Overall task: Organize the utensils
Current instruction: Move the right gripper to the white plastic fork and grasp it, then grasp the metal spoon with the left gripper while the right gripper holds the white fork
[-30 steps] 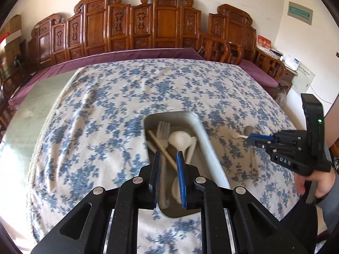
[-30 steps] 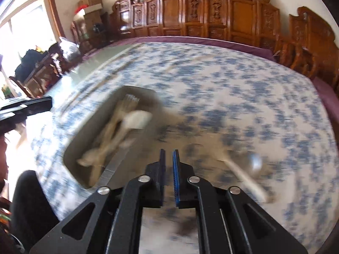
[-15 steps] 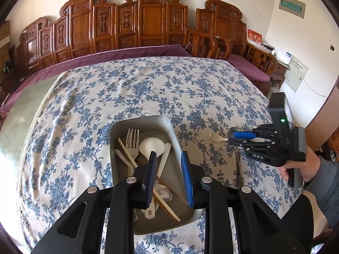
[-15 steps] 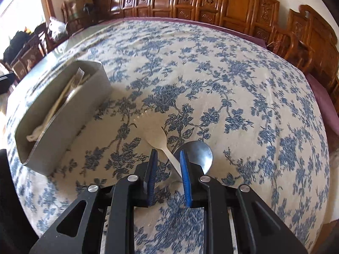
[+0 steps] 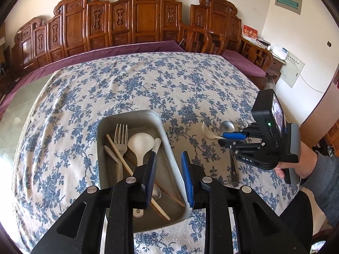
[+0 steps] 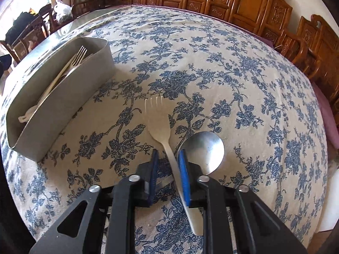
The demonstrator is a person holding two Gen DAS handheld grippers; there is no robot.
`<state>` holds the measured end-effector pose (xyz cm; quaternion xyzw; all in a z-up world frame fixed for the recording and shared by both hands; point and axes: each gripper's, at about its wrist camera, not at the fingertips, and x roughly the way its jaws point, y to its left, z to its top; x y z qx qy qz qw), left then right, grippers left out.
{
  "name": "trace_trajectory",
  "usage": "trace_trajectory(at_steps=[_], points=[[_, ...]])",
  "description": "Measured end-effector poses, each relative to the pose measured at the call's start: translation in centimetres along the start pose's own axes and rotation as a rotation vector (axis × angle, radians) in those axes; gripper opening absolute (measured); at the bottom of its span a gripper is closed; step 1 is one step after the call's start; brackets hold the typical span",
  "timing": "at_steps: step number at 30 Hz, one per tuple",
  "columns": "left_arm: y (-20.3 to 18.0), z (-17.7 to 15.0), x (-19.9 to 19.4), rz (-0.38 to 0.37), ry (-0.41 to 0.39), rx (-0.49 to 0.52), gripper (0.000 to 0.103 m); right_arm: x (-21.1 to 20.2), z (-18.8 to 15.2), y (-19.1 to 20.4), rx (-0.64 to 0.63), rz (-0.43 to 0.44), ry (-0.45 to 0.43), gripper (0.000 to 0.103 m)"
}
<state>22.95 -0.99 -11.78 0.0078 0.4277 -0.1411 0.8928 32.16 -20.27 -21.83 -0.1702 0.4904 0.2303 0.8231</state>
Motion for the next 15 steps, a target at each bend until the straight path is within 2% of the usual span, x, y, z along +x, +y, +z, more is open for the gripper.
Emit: trace_trajectory(at_steps=[2,6,15], points=[[-0.3,0.0,0.0,-0.003,0.000,0.004,0.022,-0.1,0.0,-0.3,0.014,0.007,0.001,0.008],[-1.0,0.1,0.0,-0.009,-0.001,0.014,0.023,-0.7,-0.4,-0.6,0.033,0.044,-0.015,0.008],[-3.1,0.5,1.6,-0.031,0.016,0.043,0.025,-5.0,-2.0,-2.4,0.128,0.072,-0.105,0.008]])
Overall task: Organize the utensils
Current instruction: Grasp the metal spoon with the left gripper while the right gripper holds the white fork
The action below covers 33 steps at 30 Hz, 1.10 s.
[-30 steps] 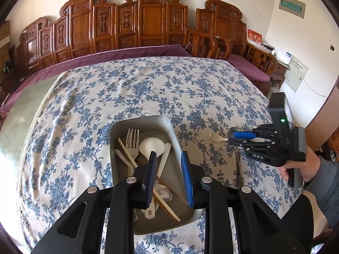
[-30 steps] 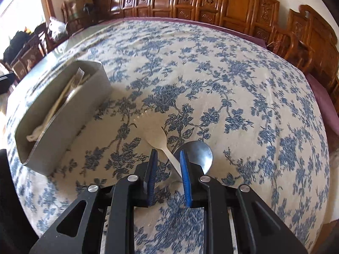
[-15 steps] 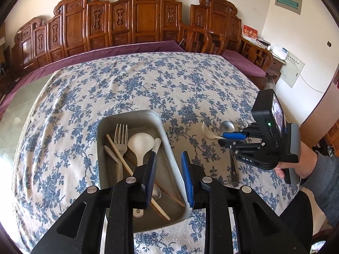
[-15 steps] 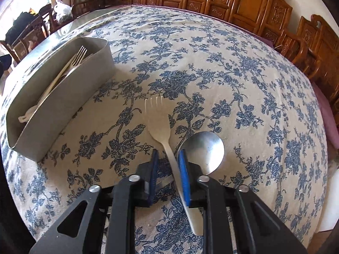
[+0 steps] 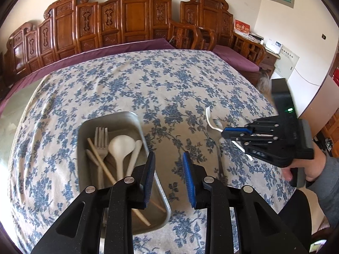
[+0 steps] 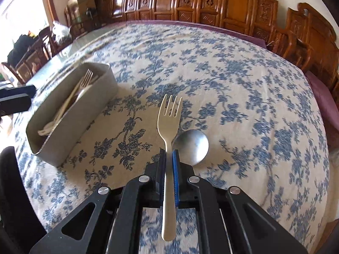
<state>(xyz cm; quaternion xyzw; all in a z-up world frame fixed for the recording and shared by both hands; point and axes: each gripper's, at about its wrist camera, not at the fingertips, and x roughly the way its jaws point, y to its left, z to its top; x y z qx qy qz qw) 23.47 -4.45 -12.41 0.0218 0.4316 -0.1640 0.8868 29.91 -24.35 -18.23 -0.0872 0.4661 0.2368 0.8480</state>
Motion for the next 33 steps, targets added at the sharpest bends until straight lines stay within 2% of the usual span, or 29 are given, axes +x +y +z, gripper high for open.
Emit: trace_trajectory(at_steps=[8,17,30,33], points=[[-3.1,0.7,2.9,-0.040,0.031,0.042,0.025,-2.5,-3.9,-3.3,0.111,-0.052,-0.013,0.008],[-6.9,1.1,6.9,-0.058,0.089,0.101,0.025,-2.5,-7.4,-6.2,0.186,-0.087,0.005,0.008],[-9.4,0.7,13.6,-0.069,0.200,0.121,0.025,-2.5,-8.5,-7.4,0.222,-0.092,0.008,0.008],[-9.8,0.8,14.4,-0.075,0.209,0.126,0.018,-2.6,-8.5,-7.6,0.229,-0.093,0.005,0.008]])
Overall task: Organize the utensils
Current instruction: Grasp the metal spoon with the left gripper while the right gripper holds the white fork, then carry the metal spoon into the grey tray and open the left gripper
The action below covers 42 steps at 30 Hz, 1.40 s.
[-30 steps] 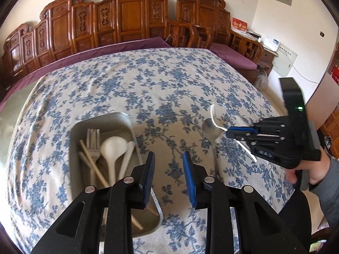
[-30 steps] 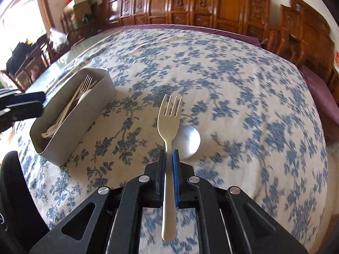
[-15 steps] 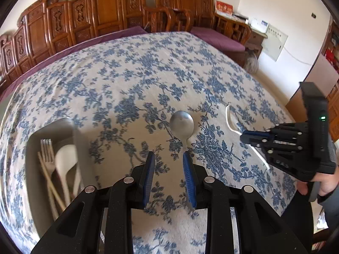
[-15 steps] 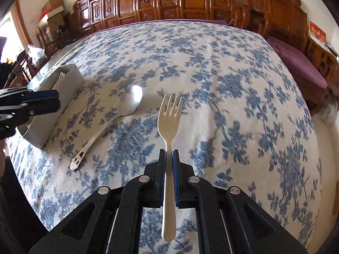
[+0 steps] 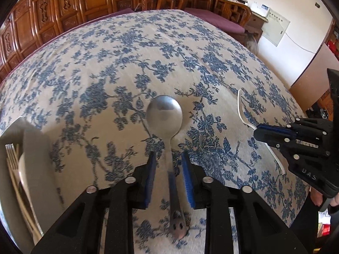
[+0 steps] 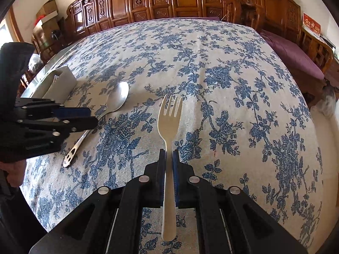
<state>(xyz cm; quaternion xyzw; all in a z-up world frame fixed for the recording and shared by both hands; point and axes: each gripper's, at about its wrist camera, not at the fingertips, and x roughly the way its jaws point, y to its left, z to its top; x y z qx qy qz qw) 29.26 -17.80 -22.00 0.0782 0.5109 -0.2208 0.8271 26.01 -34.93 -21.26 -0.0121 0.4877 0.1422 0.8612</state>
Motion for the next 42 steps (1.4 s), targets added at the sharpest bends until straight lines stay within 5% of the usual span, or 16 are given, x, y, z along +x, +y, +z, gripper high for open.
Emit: trace_trajectory(at_steps=[16,42], points=[[-0.2,-0.5,0.0,0.054,-0.005,0.026,0.005,-1.1,0.6,0.6,0.007,0.021,-0.026,0.008],[5.1,-3.2,-13.7,0.081,-0.227,-0.018,0.005,-2.6,2.3,8.9,-0.075,0.079,-0.063,0.008]])
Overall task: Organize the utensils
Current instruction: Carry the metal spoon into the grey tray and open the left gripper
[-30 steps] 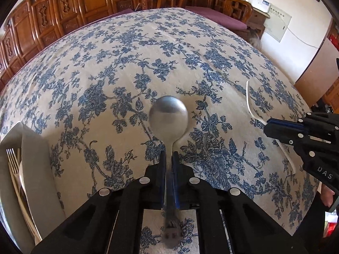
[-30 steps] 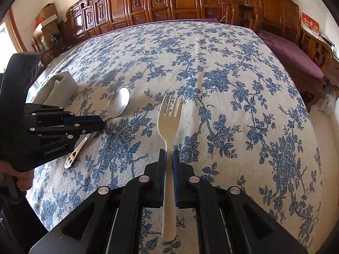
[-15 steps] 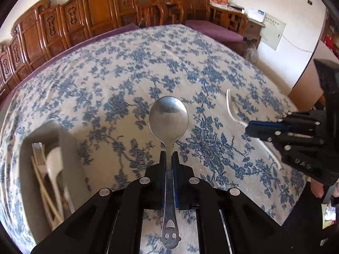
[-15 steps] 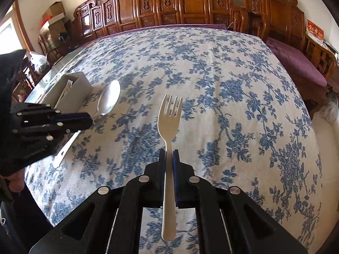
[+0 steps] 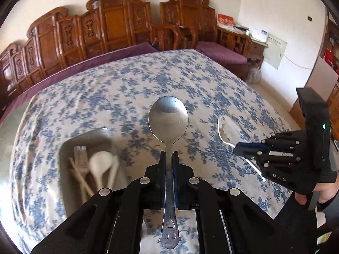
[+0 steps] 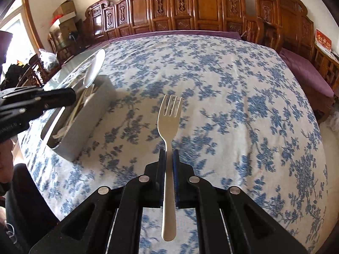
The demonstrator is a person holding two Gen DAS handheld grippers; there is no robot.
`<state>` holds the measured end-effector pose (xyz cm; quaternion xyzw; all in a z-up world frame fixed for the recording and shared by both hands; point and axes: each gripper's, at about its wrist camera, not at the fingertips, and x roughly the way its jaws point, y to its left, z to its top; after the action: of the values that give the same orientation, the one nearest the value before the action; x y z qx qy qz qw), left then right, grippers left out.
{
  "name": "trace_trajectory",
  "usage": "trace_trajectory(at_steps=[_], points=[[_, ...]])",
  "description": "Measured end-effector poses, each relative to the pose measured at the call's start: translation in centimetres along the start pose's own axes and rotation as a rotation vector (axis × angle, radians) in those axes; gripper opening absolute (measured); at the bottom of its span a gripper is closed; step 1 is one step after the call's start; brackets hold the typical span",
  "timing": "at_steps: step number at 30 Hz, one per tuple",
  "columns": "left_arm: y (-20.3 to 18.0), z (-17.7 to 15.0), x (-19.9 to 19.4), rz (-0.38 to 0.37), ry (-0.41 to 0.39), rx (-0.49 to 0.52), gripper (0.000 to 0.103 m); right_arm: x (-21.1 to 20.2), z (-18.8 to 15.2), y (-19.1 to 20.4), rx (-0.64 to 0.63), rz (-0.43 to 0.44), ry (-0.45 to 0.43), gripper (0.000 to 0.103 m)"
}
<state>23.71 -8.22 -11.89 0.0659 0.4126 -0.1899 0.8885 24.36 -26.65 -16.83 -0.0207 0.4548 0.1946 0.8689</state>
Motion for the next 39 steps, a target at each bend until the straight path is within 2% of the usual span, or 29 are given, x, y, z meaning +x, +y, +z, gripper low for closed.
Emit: trace_trajectory(at_steps=[11,21,30,39], points=[[6.7,-0.8,-2.0,0.075,-0.020,-0.089,0.005,0.8,1.9,4.1,-0.038,0.044,-0.013,0.008],[10.4,-3.2,1.3,0.118,0.054,-0.144,0.005,1.4,2.5,5.8,-0.047,0.068,-0.010,0.008],[11.2,-4.4,4.4,0.113,0.121,-0.165,0.005,1.9,2.5,6.1,-0.042,0.077,-0.001,0.008],[11.0,-4.1,5.9,0.129,0.142,-0.158,0.005,2.0,2.5,5.9,-0.036,0.081,0.001,0.008]])
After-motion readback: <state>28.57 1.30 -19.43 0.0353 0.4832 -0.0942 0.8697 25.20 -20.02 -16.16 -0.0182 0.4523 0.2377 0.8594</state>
